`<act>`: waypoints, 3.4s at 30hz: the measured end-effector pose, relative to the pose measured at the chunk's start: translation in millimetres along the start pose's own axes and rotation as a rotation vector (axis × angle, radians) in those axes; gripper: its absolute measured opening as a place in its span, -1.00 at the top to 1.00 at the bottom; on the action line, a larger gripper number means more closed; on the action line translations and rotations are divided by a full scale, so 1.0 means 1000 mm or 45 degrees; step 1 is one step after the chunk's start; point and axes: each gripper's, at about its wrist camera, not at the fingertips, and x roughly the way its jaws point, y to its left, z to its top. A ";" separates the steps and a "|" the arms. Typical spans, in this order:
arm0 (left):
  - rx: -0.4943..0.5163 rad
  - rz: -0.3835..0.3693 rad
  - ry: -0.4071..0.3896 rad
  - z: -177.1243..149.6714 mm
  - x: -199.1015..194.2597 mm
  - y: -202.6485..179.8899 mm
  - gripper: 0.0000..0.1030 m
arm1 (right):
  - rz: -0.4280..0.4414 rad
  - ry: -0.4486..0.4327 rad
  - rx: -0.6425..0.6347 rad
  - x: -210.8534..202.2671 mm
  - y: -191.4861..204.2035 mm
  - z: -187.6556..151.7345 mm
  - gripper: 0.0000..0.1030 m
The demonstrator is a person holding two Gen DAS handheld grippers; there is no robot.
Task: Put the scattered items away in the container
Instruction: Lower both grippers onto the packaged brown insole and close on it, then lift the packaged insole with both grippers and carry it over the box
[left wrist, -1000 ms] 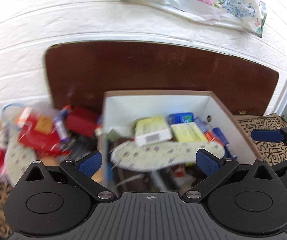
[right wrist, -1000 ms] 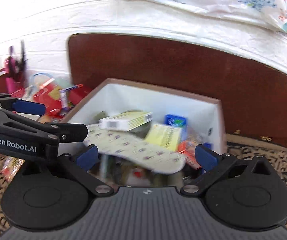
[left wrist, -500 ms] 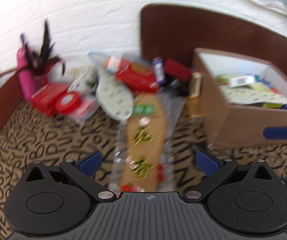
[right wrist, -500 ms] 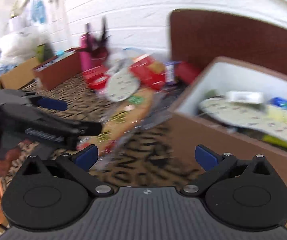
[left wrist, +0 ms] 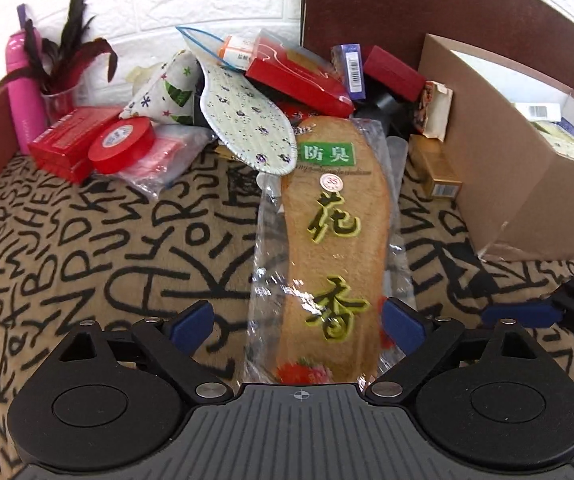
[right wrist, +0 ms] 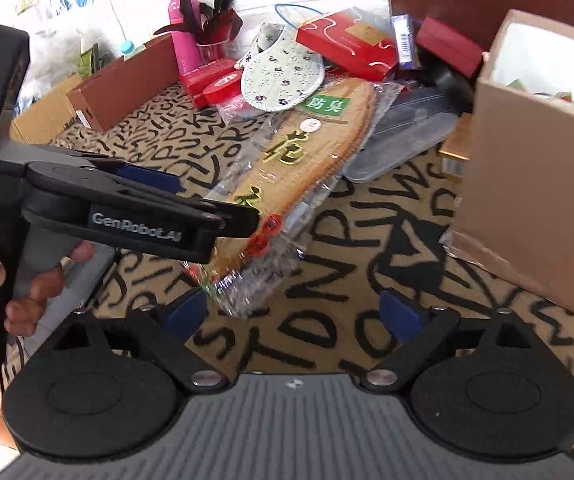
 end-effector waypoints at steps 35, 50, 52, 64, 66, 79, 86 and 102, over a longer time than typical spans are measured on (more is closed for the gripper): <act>0.115 -0.326 0.149 -0.035 -0.010 -0.066 -0.38 | -0.078 0.081 0.068 -0.076 -0.031 -0.041 0.41; 0.111 -0.379 0.152 -0.015 0.027 -0.071 -0.42 | -0.030 0.047 0.086 -0.037 -0.028 -0.027 -0.20; 0.130 -0.363 0.141 -0.015 0.027 -0.073 -0.23 | -0.034 0.035 0.094 -0.034 -0.028 -0.025 -0.22; 0.085 -0.365 0.139 -0.025 0.016 -0.075 -0.19 | -0.056 0.051 0.085 -0.046 -0.026 -0.029 0.22; 0.058 -0.361 0.144 -0.029 0.010 -0.076 -0.04 | -0.052 0.048 0.105 -0.053 -0.026 -0.033 0.31; 0.066 -0.314 -0.034 -0.038 -0.080 -0.110 0.22 | -0.079 -0.126 0.053 -0.134 -0.003 -0.055 0.45; 0.154 -0.340 -0.265 0.011 -0.135 -0.153 0.22 | -0.165 -0.316 -0.031 -0.197 -0.004 -0.037 0.45; 0.288 -0.481 -0.399 0.167 -0.111 -0.270 0.12 | -0.452 -0.493 0.087 -0.251 -0.118 0.050 0.45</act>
